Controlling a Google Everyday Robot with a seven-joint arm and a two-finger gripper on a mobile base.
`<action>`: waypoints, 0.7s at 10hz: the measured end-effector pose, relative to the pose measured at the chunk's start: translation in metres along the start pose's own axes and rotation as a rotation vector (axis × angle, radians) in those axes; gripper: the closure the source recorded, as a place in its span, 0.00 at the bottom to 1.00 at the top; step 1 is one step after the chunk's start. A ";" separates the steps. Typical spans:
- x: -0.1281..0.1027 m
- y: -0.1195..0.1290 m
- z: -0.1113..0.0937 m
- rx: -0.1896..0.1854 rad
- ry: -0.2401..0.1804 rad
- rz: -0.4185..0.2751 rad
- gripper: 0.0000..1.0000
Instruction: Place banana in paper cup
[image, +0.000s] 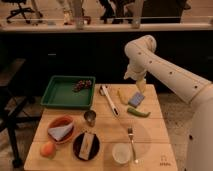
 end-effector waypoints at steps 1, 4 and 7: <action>-0.001 0.002 0.001 0.006 0.007 -0.009 0.20; -0.010 -0.008 0.009 0.005 0.029 -0.237 0.20; -0.017 -0.020 0.022 -0.027 0.006 -0.374 0.20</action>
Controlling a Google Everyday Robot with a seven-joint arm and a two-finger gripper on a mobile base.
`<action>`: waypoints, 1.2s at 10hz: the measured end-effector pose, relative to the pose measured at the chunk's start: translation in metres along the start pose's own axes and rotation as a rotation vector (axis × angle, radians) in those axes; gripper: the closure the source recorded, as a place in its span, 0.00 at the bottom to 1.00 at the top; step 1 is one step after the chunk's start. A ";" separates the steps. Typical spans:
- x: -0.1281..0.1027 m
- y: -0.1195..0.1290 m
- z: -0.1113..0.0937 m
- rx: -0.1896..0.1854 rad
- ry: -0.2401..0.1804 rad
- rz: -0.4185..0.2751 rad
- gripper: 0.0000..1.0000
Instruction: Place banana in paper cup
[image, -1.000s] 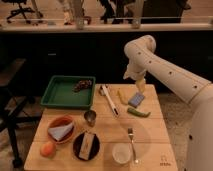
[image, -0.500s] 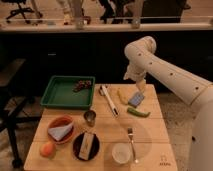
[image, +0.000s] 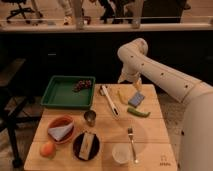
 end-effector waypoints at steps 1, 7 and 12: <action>0.000 -0.002 0.005 -0.006 -0.013 -0.028 0.20; 0.013 -0.036 0.033 -0.033 -0.055 -0.176 0.20; 0.020 -0.050 0.049 0.025 -0.024 -0.322 0.20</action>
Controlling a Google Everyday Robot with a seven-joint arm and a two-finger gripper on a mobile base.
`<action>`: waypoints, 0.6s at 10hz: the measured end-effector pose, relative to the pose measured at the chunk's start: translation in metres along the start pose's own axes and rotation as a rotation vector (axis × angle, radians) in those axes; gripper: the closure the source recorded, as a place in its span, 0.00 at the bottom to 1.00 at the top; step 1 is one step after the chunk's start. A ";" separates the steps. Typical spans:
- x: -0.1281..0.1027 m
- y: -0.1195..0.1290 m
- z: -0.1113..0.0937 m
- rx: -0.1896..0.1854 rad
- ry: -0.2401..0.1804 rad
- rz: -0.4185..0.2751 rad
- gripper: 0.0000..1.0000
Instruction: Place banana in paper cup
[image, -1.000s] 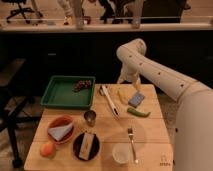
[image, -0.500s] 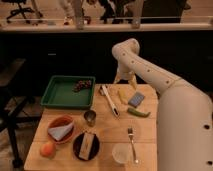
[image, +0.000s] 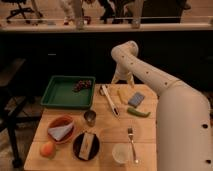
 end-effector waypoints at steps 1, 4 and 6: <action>0.004 -0.002 0.006 -0.006 0.006 -0.025 0.20; 0.014 -0.014 0.017 -0.004 0.055 -0.095 0.20; 0.016 -0.023 0.020 0.014 0.103 -0.128 0.20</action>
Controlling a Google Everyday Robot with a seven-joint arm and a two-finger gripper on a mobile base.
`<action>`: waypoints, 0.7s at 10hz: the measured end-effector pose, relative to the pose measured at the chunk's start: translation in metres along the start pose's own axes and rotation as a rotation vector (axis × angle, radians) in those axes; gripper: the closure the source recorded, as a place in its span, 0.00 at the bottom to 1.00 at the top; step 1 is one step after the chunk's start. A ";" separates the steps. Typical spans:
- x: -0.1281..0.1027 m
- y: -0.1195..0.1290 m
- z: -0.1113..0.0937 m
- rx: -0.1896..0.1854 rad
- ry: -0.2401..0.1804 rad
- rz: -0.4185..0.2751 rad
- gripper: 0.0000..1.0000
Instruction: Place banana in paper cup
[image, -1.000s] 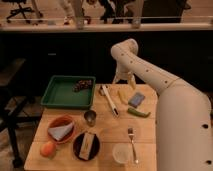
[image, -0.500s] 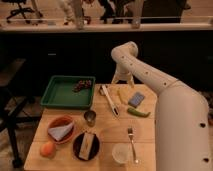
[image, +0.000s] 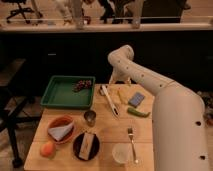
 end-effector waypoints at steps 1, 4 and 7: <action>0.001 -0.005 0.002 0.016 0.019 -0.009 0.20; 0.007 -0.011 0.012 0.055 0.040 -0.020 0.20; 0.007 -0.010 0.040 0.054 0.011 -0.016 0.20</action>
